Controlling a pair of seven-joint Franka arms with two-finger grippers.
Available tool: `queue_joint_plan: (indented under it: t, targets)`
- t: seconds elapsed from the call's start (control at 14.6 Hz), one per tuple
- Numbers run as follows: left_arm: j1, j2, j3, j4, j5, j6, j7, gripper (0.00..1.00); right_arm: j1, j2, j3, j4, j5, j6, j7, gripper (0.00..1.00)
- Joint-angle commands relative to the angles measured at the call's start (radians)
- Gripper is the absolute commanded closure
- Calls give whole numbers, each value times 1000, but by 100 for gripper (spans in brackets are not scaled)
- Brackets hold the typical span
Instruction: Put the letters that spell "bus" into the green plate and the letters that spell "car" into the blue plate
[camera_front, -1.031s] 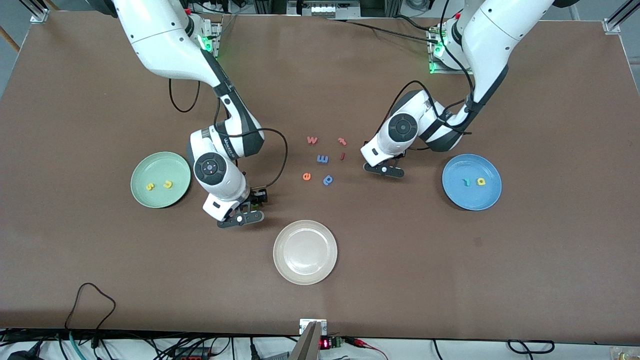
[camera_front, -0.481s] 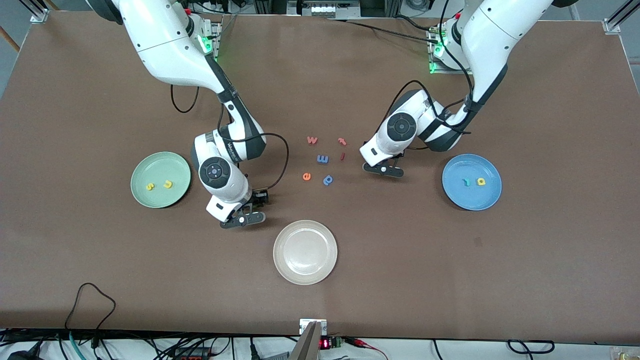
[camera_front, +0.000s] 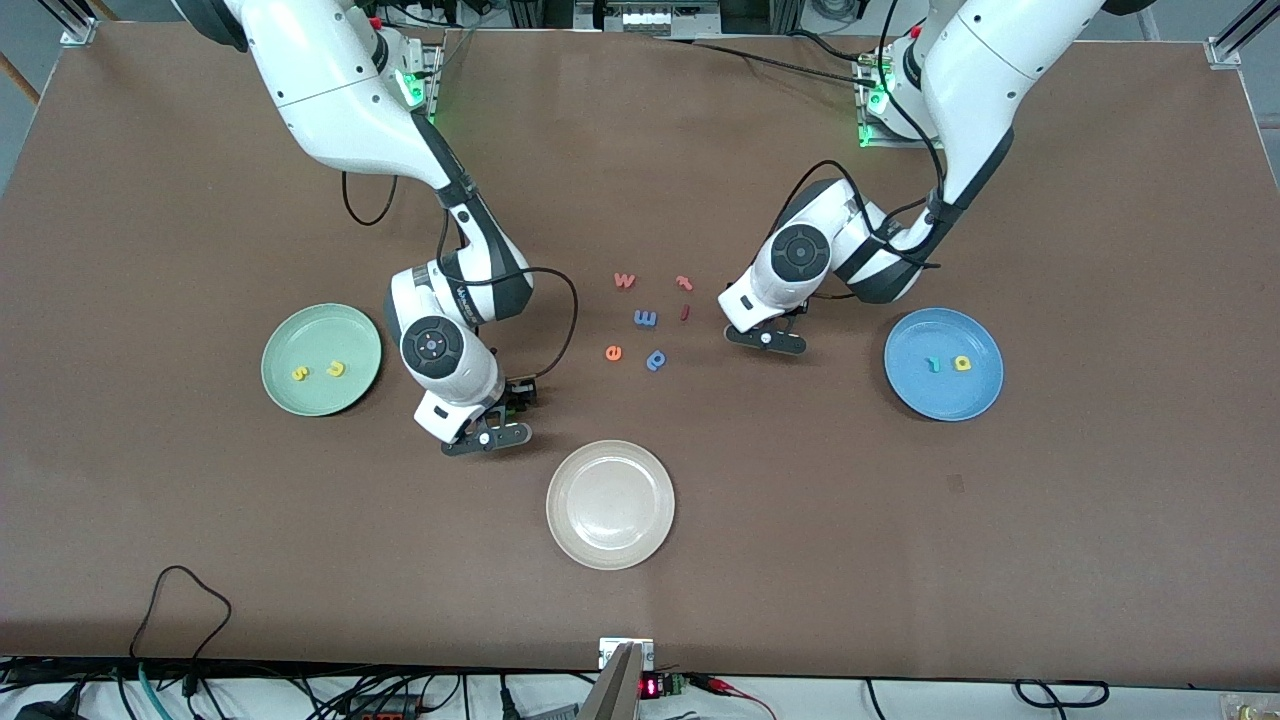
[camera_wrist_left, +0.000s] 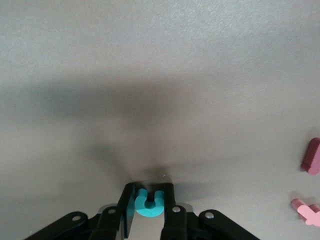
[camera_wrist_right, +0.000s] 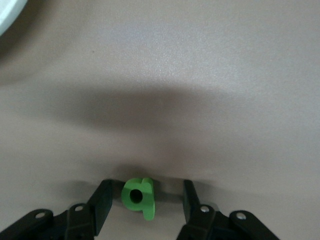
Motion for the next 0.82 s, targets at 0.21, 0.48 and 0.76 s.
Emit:
queue_joint_plan:
  t: [0.21,0.48,0.76]
  targets:
    - [108,-121,3,66,33,-205,-11,96,20,-6,-7,-22,16,-9,10,42]
    - [267,-109,14,177,35,-305,83,96,25,-7,-6,-29,16,-8,10,54]
    - [418,-42,12,183,113,-277,194,96,23,-9,-7,-36,16,-8,7,76]
